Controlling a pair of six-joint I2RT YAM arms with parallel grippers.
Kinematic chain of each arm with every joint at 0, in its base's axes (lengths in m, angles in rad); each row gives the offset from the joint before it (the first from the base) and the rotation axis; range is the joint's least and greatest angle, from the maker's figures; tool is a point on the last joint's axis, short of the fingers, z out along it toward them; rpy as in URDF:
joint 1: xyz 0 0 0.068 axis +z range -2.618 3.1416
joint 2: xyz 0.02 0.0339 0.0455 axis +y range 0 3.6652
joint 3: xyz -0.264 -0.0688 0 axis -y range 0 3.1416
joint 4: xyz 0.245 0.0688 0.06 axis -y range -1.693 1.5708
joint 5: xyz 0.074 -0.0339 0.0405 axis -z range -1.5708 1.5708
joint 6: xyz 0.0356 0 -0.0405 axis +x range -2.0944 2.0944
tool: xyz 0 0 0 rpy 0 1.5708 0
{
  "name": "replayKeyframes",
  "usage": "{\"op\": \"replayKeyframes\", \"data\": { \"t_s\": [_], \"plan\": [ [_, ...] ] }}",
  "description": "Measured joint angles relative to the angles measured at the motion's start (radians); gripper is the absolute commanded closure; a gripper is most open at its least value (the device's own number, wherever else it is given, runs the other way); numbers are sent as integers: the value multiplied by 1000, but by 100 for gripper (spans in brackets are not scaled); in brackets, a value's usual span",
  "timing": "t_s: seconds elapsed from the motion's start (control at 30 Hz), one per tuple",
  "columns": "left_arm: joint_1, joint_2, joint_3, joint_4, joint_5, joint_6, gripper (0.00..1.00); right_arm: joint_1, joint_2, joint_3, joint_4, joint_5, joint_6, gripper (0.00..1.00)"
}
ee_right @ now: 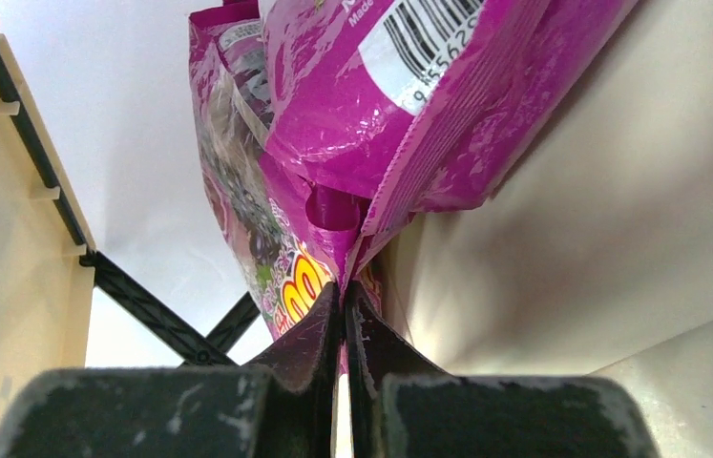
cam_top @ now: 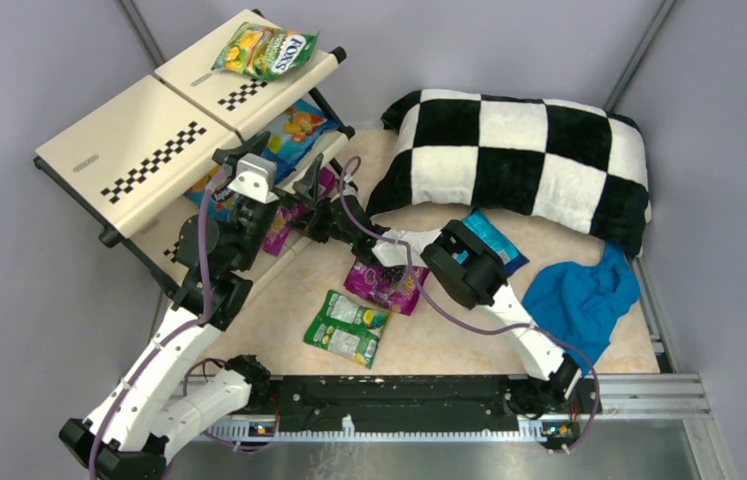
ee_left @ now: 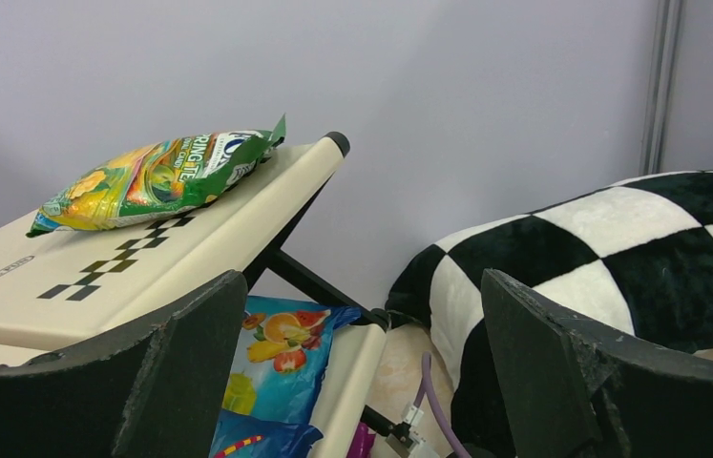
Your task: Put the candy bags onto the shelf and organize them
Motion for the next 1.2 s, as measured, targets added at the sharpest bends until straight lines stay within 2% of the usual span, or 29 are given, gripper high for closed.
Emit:
{"op": "replayKeyframes", "data": {
  "t_s": [0.07, 0.23, 0.33, 0.43, 0.57, 0.63, 0.8, 0.93, 1.03, 1.13, 1.2],
  "plan": [
    [-1, 0, 0, 0, -1, 0, 2, -2, -2, 0, 0, -9, -3, 93],
    [-16, 1, -1, 0, -14, 3, 2, -7, -17, -5, -16, -23, -24, 66],
    [-29, 1, -1, 0, -18, 4, 2, -12, -57, -37, -25, -36, -50, 55],
    [-37, 2, -1, 0, -18, 4, 2, -18, -139, -114, -31, -48, -92, 49],
    [-47, 12, -1, 4, -22, 2, 2, -24, -282, -238, -20, -62, -156, 45],
    [-53, 18, -1, 5, -24, -1, 2, -24, -356, -306, -2, -69, -190, 40],
    [-72, 42, 2, 3, -38, -32, 1, -28, -617, -556, -19, -85, -324, 31],
    [-75, 115, 102, -123, -63, -207, 2, -39, -879, -708, -143, -89, -476, 20],
    [-75, 143, 159, -225, -24, -381, 1, -51, -1116, -843, -237, -59, -587, 12],
    [-76, 114, 115, -287, 66, -572, 3, -58, -1342, -990, -312, -10, -661, 5],
    [-76, 68, 16, -290, 139, -702, 4, -80, -1458, -1093, -350, -5, -681, 5]
  ]
}}
